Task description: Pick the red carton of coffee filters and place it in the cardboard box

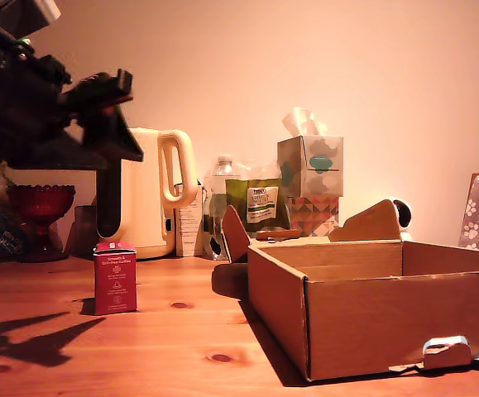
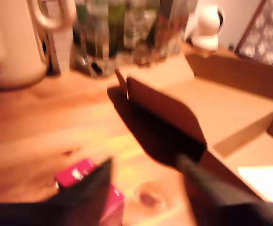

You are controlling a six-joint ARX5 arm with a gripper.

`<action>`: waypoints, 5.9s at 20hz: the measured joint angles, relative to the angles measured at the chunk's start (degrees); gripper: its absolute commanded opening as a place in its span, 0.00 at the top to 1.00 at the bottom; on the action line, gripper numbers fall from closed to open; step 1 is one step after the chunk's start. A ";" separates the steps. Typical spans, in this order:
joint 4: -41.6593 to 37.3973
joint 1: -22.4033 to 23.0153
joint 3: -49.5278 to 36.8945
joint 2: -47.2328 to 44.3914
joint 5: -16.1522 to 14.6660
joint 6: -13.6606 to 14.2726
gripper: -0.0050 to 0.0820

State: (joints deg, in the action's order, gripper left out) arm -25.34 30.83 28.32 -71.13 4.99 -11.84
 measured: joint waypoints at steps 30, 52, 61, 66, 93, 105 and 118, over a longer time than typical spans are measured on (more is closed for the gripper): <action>10.45 -0.61 13.29 -21.94 13.81 -0.57 0.30; 23.19 -2.97 12.61 -14.36 2.64 0.02 0.70; 30.49 -2.29 12.63 7.87 -0.74 1.55 0.70; 20.65 4.42 12.61 3.91 -8.94 1.60 0.70; 30.67 18.29 43.65 -33.73 -17.00 11.23 0.68; 43.28 18.97 50.38 -40.98 -16.57 12.41 0.11; 52.04 15.58 50.93 -26.32 -8.72 13.31 0.97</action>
State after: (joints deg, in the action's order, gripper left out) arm 26.70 46.41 79.24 -97.45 -3.73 1.48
